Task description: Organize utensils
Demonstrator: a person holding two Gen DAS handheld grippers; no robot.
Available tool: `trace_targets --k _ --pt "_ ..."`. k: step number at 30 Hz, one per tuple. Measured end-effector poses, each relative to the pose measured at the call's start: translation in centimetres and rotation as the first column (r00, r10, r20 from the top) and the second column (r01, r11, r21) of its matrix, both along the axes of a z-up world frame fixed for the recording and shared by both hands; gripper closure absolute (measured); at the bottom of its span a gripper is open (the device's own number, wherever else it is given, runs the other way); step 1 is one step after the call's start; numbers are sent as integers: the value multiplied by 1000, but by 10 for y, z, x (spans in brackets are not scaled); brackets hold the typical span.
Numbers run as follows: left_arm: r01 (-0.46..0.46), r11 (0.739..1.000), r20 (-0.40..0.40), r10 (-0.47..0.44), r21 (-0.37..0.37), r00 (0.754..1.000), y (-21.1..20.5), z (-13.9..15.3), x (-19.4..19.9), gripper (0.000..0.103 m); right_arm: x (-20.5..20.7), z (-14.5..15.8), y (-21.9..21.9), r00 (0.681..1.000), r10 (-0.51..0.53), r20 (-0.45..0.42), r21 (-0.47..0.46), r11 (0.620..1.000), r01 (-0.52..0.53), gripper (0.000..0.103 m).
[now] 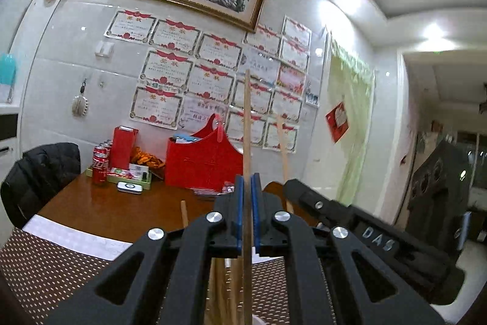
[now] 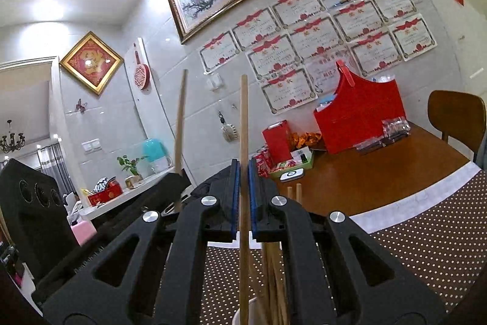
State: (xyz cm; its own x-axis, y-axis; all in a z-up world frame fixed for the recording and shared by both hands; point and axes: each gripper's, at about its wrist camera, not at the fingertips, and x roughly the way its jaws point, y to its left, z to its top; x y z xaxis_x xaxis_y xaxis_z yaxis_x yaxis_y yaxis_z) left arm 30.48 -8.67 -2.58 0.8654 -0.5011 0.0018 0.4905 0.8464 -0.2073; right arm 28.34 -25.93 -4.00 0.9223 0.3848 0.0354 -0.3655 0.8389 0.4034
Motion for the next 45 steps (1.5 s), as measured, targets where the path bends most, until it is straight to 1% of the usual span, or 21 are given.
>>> trace_targets --k 2,3,6,12,16,21,23,24,25,26,27,28,29,31,33,35,37,39,41,44,45 --pt "-20 999 16 20 26 1000 -4 -8 3 98 5 -4 -1 1000 -8 -3 9 1000 8 97" --pt "-20 999 6 20 32 1000 -7 -14 8 98 7 -6 -1 1000 -17 -2 8 1000 17 97" --pt "-8 1000 -43 8 7 999 -8 -29 22 98 9 -11 3 1000 -29 0 10 1000 29 97" --pt "-32 999 -54 31 -17 998 -3 -45 31 98 16 -19 10 999 -49 -7 -20 999 48 97" --pt "-38 999 -82 36 -25 996 -1 -51 38 98 20 -24 12 998 -57 -21 -34 998 56 97" --pt "-38 999 -84 37 -14 996 -1 -53 39 98 23 -28 13 997 -57 -46 -51 997 54 97" --pt "-33 999 -81 33 3 996 -1 -54 38 98 24 -28 13 997 -51 -56 -56 997 48 96" --pt "-17 1000 -85 18 17 996 -2 -54 39 95 25 -28 13 997 -43 -67 -55 998 39 96" --pt "-8 1000 -88 10 26 996 -3 -55 39 89 25 -28 13 996 -41 -79 -55 998 37 95" --pt "-8 999 -87 10 31 996 -3 -55 38 70 25 -28 13 995 -41 -86 -55 998 36 87" --pt "-15 999 -82 18 31 996 -2 -55 36 47 25 -28 12 995 -38 -94 -52 998 34 48" --pt "-25 999 -79 27 25 997 0 -54 34 39 25 -27 11 994 -36 -99 -43 999 32 22" --pt "-35 999 -71 36 12 997 3 -53 32 36 21 -27 6 995 -50 -89 -22 999 48 6" --pt "-45 999 -70 45 13 996 6 -49 30 33 16 -24 2 995 -63 -72 -8 998 63 6" --pt "-66 998 -71 68 22 995 8 -43 29 24 12 -18 -4 996 -56 -63 4 998 57 6" --pt "-86 995 -73 89 42 993 9 -36 27 21 5 -12 -10 996 -77 -49 24 997 79 6" --pt "-124 989 -75 130 86 989 6 -26 23 17 0 -4 -16 993 -110 -52 29 993 111 6" --pt "-151 976 -96 167 156 981 0 -15 23 12 -3 2 -20 987 -144 -75 26 989 146 6" --pt "-157 962 -106 184 222 977 -6 -3 17 12 -8 9 -27 983 -154 -100 44 986 159 6" --pt "-179 953 -112 211 244 971 -5 13 -5 12 -21 22 -34 976 -170 -139 43 983 178 6" --pt "-193 951 -113 225 243 968 -2 17 -14 11 -29 26 -36 975 -175 -138 42 982 182 6"
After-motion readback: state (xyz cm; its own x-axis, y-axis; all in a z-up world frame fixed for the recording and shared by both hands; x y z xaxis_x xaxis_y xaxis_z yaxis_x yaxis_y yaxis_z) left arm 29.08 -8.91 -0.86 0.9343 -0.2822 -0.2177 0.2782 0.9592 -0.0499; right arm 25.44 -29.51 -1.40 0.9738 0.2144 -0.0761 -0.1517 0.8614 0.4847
